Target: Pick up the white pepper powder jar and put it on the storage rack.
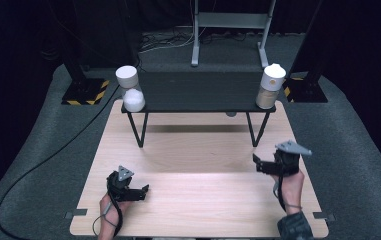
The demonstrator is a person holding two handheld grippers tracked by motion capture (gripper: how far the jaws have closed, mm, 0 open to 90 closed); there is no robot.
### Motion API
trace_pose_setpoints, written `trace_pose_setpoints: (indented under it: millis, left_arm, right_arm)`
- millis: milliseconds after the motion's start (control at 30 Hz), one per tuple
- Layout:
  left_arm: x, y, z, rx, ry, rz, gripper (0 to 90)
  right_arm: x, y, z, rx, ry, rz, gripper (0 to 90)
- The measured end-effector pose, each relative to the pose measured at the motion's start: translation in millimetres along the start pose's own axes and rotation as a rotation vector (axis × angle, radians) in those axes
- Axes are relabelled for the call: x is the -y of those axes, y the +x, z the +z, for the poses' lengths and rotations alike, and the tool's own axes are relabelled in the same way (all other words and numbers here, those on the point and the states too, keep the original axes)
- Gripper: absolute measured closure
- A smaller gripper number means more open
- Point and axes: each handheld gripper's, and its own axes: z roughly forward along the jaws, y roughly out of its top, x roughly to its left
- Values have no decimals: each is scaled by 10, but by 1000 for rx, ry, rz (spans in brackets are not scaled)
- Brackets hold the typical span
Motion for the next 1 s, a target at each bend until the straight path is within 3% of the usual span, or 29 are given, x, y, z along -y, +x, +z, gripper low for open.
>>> trace_pose_setpoints:
  millis: [100,167,233,400,633,1000]
  left_arm:
    - [-4,5,0,1,2,2,32]
    - [-4,5,-1,1,2,2,32]
    - [-1,2,1,0,0,0,32]
    - [0,0,0,0,0,1,32]
    - [-2,-2,-3,-2,2,7,33]
    - [0,-9,-5,-4,1,10,34]
  right_arm:
    - [304,110,18,45,45,-1,0]
    - [458,99,2,28,52,27,0]
    - [545,141,-19,40,60,23,0]
    - [625,163,-6,44,81,16,0]
    - [712,166,-16,52,67,43,0]
    - [672,173,7,49,95,25,0]
